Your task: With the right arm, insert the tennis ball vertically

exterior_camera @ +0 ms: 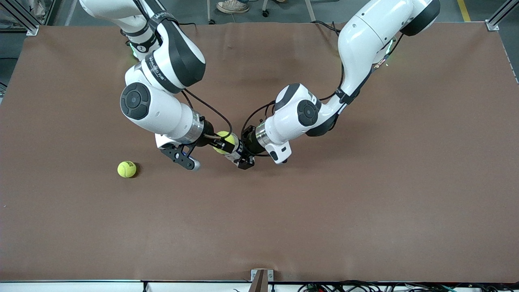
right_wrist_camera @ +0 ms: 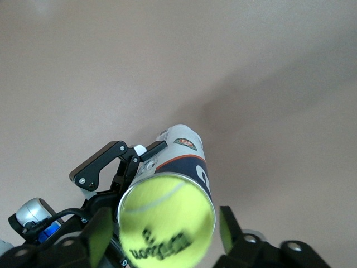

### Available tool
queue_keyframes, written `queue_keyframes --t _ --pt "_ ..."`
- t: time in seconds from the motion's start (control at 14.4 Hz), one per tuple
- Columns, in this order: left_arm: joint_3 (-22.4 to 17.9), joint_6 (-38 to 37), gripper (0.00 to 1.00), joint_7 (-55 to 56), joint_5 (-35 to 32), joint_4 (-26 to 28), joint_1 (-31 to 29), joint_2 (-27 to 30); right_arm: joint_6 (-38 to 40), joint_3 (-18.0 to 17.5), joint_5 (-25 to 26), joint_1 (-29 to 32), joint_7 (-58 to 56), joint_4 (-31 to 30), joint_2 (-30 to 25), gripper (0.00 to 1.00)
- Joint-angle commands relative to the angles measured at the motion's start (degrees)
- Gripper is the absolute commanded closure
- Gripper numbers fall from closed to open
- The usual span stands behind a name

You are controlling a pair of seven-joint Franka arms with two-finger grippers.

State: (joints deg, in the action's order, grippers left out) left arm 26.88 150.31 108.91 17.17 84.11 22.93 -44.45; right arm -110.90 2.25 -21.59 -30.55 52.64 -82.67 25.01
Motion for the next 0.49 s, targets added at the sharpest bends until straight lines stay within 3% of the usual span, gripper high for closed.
queue_keyframes --t 0.0,0.28,0.42 --pt "0.3 -1.5 0.28 -1.3 1.2 -0.7 -0.2 0.2 0.3 0.5 -0.5 -0.4 0.5 1.4 0.5 0.0" --pt "0.3 -1.8 0.28 -1.4 1.2 -0.7 -0.3 0.2 1.6 0.9 0.5 1.3 -1.4 2.4 -0.7 0.0" --pt "0.3 -1.8 0.28 -1.4 1.2 -0.7 -0.2 0.2 7.2 0.9 4.0 4.0 -8.4 2.4 -2.5 0.0"
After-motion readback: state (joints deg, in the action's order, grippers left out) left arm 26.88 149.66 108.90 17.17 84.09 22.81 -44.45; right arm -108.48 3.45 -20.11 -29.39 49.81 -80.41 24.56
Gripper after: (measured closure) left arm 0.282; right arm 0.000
